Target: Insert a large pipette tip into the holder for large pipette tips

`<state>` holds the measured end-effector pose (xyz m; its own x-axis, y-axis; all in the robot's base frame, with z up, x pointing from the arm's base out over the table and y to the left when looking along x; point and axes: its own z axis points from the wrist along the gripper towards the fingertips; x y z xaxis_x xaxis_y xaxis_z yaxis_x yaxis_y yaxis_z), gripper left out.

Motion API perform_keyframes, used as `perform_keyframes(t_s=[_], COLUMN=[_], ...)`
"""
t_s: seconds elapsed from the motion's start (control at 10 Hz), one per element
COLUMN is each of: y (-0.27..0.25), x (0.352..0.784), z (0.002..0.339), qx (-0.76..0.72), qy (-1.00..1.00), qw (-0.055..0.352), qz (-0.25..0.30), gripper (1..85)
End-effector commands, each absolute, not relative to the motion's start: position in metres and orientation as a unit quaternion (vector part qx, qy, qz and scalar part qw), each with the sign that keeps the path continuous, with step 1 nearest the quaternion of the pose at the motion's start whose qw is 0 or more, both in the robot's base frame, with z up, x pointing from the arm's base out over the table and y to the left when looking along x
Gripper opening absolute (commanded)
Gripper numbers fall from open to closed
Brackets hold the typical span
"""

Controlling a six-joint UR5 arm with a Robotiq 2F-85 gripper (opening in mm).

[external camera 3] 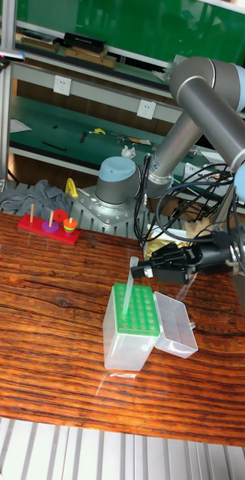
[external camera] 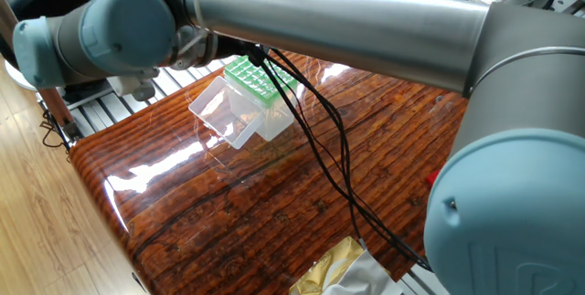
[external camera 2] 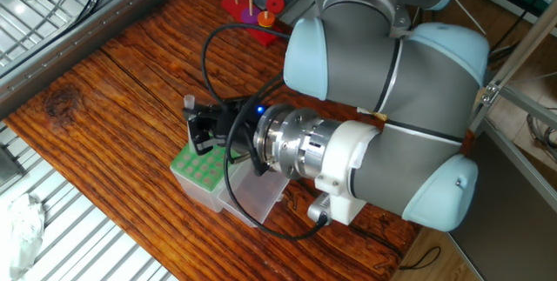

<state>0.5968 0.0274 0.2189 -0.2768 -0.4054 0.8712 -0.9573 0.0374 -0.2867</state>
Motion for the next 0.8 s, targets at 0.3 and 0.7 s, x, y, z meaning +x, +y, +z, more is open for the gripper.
perform_keyframes(t_s=[0.3, 0.7], y=[0.026, 0.032], x=[0.605, 0.613], z=[0.21, 0.195], qx=[0.529, 0.536], qy=[-0.656, -0.671], qw=[0.295, 0.258], qz=[0.45, 0.443], gripper=[1.0, 3.3])
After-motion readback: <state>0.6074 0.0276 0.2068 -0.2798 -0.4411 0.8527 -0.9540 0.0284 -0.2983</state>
